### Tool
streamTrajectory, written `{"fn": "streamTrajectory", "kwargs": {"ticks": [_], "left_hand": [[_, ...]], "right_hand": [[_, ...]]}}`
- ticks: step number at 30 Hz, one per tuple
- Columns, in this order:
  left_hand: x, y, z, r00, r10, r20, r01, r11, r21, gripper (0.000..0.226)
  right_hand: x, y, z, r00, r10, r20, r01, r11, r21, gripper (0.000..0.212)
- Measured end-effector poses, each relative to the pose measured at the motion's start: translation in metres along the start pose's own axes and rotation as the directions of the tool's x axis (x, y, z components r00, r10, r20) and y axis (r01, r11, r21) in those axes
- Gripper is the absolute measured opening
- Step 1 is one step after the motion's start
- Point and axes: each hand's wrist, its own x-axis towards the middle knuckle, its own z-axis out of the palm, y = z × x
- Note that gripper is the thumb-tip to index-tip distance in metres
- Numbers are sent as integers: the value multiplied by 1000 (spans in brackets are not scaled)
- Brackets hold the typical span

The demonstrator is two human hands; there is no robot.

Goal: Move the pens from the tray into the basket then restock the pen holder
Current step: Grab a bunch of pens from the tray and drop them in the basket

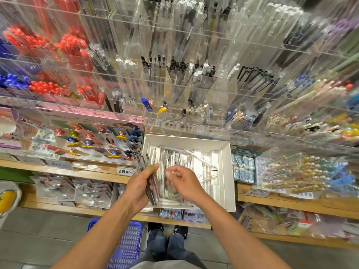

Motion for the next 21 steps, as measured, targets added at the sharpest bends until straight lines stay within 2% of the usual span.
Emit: {"fn": "streamTrajectory", "kwargs": {"ticks": [2, 7, 14, 17, 21], "left_hand": [[-3, 1, -1, 1000, 4, 1, -4, 1000, -7, 20], [-9, 5, -5, 999, -37, 24, 38, 998, -42, 7], [-9, 5, -9, 996, -45, 76, 48, 998, -43, 13], [-9, 4, -8, 996, -46, 77, 48, 998, -28, 17], [-7, 3, -5, 997, -28, 73, 29, 999, -19, 8]], "right_hand": [[22, 3, -1, 995, 64, -76, -69, 995, -67, 26], [78, 7, 9, 985, 151, -82, -166, 961, -219, 37], [114, -2, 29, 964, 226, -138, -264, 863, -432, 20], [117, -3, 28, 954, 259, -150, -299, 847, -439, 23], [106, -1, 15, 977, 149, -155, -196, 911, -364, 29]]}}
